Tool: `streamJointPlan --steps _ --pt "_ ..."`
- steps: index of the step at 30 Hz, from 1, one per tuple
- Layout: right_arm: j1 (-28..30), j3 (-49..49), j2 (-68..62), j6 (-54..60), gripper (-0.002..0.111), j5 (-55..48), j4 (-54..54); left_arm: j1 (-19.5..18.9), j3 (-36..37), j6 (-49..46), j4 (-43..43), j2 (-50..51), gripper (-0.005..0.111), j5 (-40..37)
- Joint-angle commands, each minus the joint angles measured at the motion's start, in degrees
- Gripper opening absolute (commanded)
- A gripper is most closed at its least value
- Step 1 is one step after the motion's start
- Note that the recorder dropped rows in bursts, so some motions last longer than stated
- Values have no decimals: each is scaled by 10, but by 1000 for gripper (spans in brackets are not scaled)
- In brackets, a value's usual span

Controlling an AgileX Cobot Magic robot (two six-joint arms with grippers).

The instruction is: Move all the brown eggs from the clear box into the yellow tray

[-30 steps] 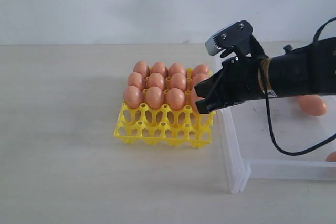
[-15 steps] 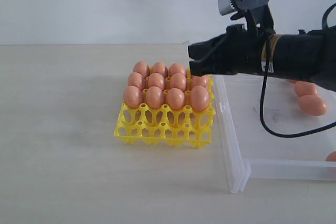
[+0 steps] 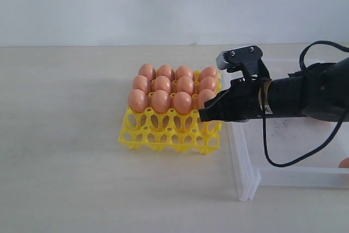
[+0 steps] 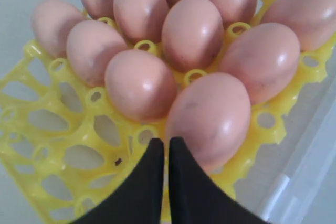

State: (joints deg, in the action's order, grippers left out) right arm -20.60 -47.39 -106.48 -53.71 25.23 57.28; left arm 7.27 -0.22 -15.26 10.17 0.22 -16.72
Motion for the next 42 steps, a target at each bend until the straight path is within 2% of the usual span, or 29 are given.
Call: streamJointPlan --steps 1,13,21,31,38,42 --pt "0 -2 0 30 0 -22 -14 -2 2 -3 -1 -2 4 5" --pt "0 -23 0 13 0 -37 -21 -2 2 -3 -1 -2 4 5" --pt "-1 -23 -1 -59 0 -7 25 -2 2 -3 -1 -2 4 5" --pt "-1 -25 -56 -66 0 -12 36 -2 2 -3 -1 -2 4 5" --pt "-1 -25 -34 -191 0 22 203 -2 2 -3 -1 -2 4 5" --pt "-1 -25 10 -207 0 29 266 -2 2 -3 -1 -2 4 5"
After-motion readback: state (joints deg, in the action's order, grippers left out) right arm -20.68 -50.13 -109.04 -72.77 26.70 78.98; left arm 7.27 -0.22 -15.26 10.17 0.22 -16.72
